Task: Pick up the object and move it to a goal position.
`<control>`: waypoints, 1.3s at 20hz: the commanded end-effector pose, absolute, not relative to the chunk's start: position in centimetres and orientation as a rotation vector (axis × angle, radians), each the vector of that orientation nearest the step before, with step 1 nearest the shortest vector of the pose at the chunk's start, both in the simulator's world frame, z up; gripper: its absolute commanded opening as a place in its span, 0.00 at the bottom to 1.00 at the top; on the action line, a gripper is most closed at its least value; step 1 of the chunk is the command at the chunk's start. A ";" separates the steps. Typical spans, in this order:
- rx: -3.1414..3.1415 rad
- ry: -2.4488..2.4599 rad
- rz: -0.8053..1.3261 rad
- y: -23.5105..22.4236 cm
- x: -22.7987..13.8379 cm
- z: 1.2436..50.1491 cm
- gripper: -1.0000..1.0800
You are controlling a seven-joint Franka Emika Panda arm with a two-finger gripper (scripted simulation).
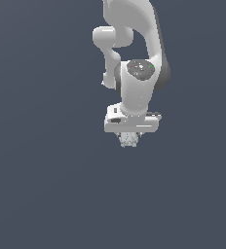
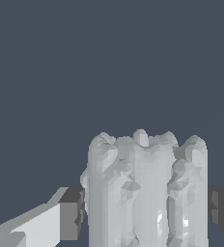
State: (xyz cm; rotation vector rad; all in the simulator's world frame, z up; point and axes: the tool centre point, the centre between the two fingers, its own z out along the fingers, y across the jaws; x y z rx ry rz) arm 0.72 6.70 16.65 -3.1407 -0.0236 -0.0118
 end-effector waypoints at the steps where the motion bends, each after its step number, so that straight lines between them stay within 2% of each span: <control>1: -3.141 -0.023 -0.010 7.0 1.8 18.9 0.00; 12: -3.141 -0.023 -0.006 7.9 6.0 27.4 0.00; 26: -3.141 -0.022 -0.002 8.7 9.8 34.3 0.00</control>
